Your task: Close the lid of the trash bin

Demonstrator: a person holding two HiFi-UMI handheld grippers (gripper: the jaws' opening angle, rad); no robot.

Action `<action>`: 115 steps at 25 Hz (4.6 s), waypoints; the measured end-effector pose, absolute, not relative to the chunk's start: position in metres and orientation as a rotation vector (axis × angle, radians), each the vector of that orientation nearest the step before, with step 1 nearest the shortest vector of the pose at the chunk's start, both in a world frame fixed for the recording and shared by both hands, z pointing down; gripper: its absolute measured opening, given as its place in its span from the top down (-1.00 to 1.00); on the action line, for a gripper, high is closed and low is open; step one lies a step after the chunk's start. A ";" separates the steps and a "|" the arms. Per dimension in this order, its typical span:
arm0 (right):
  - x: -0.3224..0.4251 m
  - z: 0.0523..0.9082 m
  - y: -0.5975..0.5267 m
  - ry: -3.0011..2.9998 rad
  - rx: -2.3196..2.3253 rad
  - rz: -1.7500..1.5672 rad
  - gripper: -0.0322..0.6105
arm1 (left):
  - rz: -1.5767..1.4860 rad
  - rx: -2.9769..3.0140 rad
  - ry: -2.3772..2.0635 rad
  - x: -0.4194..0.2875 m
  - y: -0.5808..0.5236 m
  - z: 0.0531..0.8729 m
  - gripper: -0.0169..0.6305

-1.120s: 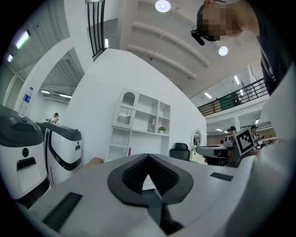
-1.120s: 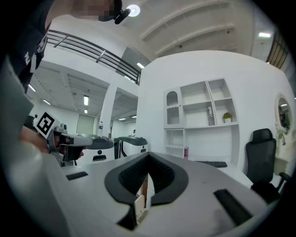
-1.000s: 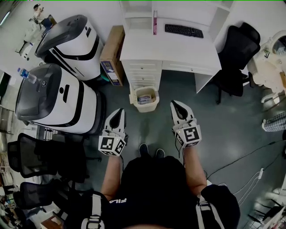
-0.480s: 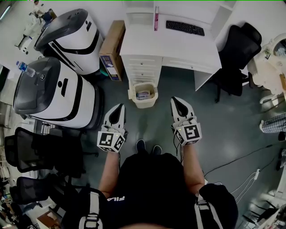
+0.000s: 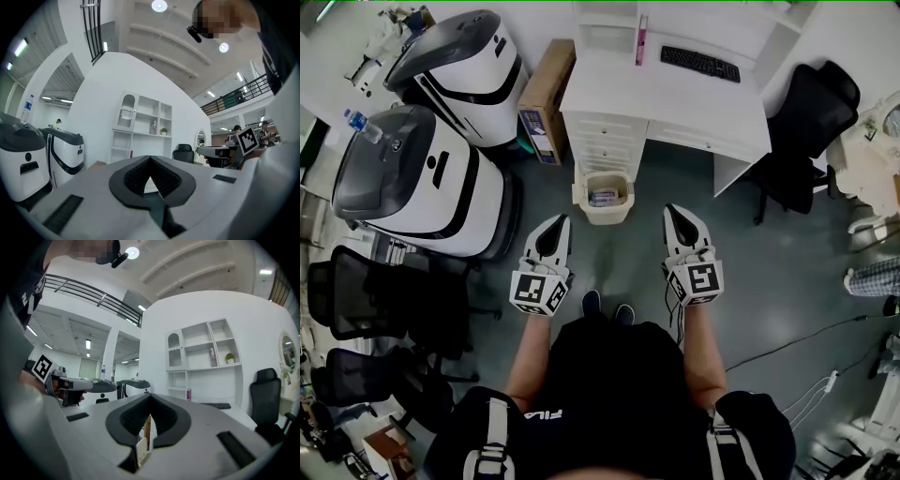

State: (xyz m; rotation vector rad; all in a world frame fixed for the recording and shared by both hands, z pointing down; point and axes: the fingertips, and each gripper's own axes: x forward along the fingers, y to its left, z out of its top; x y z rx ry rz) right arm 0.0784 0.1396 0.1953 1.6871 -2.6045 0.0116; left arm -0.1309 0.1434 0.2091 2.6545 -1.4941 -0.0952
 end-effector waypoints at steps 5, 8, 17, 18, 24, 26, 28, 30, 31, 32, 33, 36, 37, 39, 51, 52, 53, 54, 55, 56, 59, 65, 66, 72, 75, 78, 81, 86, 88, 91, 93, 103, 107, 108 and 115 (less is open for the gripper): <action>0.084 0.200 0.140 -2.619 1.636 -0.034 0.89 | -0.121 2.650 -1.575 -0.121 0.148 0.202 0.94; 0.088 0.203 0.136 -2.622 1.630 -0.038 0.89 | -0.139 2.621 -1.631 -0.118 0.148 0.198 0.94; 0.078 0.211 0.095 -2.634 1.606 -0.028 0.89 | -0.126 2.599 -1.643 -0.123 0.108 0.216 0.94; 0.076 0.212 0.090 -2.634 1.605 -0.027 0.89 | -0.122 2.599 -1.643 -0.125 0.101 0.218 0.94; 0.065 0.224 0.039 -2.615 1.617 -0.015 0.89 | -0.102 2.592 -1.634 -0.138 0.044 0.230 0.94; 0.057 0.231 0.019 -2.610 1.620 -0.001 0.89 | -0.088 2.592 -1.633 -0.144 0.023 0.236 0.94; 0.050 0.237 0.000 -2.610 1.616 0.012 0.89 | -0.070 2.585 -1.635 -0.150 0.001 0.246 0.94; 0.045 0.243 -0.019 -2.610 1.607 0.015 0.89 | -0.051 2.563 -1.644 -0.156 -0.023 0.259 0.94; 0.043 0.245 -0.029 -2.611 1.603 0.014 0.89 | -0.043 2.548 -1.650 -0.159 -0.034 0.266 0.94; 0.041 0.248 -0.037 -2.613 1.602 0.015 0.89 | -0.035 2.535 -1.655 -0.163 -0.045 0.273 0.94; 0.039 0.250 -0.046 -2.615 1.603 0.018 0.89 | -0.024 2.524 -1.654 -0.166 -0.055 0.281 0.94; 0.037 0.262 -0.069 -2.617 1.611 0.032 0.89 | 0.026 2.506 -1.633 -0.170 -0.082 0.309 0.94; 0.037 0.268 -0.076 -2.615 1.613 0.040 0.89 | 0.043 2.499 -1.626 -0.170 -0.091 0.320 0.94; 0.037 0.282 -0.089 -2.609 1.613 0.062 0.89 | 0.070 2.476 -1.616 -0.170 -0.108 0.344 0.94; 0.022 0.354 -0.129 -2.578 1.601 0.174 0.89 | 0.295 2.318 -1.477 -0.185 -0.181 0.508 0.94; 0.021 0.360 -0.131 -2.577 1.601 0.177 0.89 | 0.312 2.305 -1.466 -0.186 -0.184 0.522 0.94; 0.020 0.366 -0.132 -2.576 1.607 0.181 0.89 | 0.326 2.290 -1.452 -0.186 -0.187 0.536 0.94; 0.018 0.371 -0.134 -2.574 1.614 0.188 0.89 | 0.338 2.275 -1.440 -0.187 -0.190 0.549 0.94; 0.017 0.377 -0.135 -2.571 1.618 0.195 0.89 | 0.348 2.264 -1.430 -0.187 -0.192 0.560 0.94; 0.015 0.382 -0.136 -2.567 1.620 0.202 0.89 | 0.358 2.255 -1.420 -0.188 -0.194 0.571 0.94; 0.006 0.398 -0.140 -2.558 1.614 0.221 0.89 | 0.381 2.233 -1.383 -0.190 -0.199 0.602 0.89; 0.001 0.439 -0.146 -2.540 1.585 0.268 0.89 | 0.485 2.180 -1.278 -0.180 -0.210 0.673 0.17; 0.001 0.446 -0.145 -2.537 1.587 0.278 0.89 | 0.508 2.179 -1.277 -0.178 -0.212 0.684 0.17; 0.004 0.480 -0.140 -2.516 1.597 0.321 0.89 | 0.590 2.123 -1.248 -0.172 -0.218 0.744 0.16; 0.003 0.494 -0.137 -2.507 1.567 0.318 0.89 | 0.622 2.113 -1.217 -0.168 -0.217 0.763 0.16; 0.005 0.507 -0.137 -2.499 1.564 0.335 0.89 | 0.665 2.100 -1.195 -0.165 -0.218 0.785 0.17; 0.012 0.517 -0.136 -2.458 1.590 0.364 0.89 | 0.660 2.104 -1.156 -0.158 -0.214 0.795 0.16; 0.017 0.532 -0.133 -2.445 1.603 0.384 0.89 | 0.599 2.154 -1.098 -0.140 -0.216 0.794 0.17; 0.019 0.537 -0.131 -2.440 1.603 0.391 0.89 | 0.595 2.179 -1.075 -0.131 -0.214 0.794 0.17; 0.023 0.545 -0.130 -2.431 1.612 0.403 0.89 | 0.607 2.222 -1.046 -0.116 -0.214 0.796 0.17; 0.026 0.550 -0.128 -2.424 1.620 0.405 0.89 | 0.612 2.247 -1.029 -0.105 -0.216 0.799 0.17; 0.047 0.570 -0.116 -2.380 1.659 0.411 0.89 | 0.691 2.350 -0.915 -0.050 -0.212 0.818 0.17; 0.059 0.579 -0.112 -2.359 1.684 0.407 0.89 | 0.733 2.379 -0.856 -0.025 -0.212 0.831 0.17; 0.062 0.580 -0.113 -2.358 1.699 0.407 0.89 | 0.743 2.384 -0.845 -0.020 -0.212 0.835 0.17; 0.073 0.596 -0.111 -2.345 1.724 0.424 0.89 | 0.790 2.406 -0.792 0.008 -0.212 0.860 0.17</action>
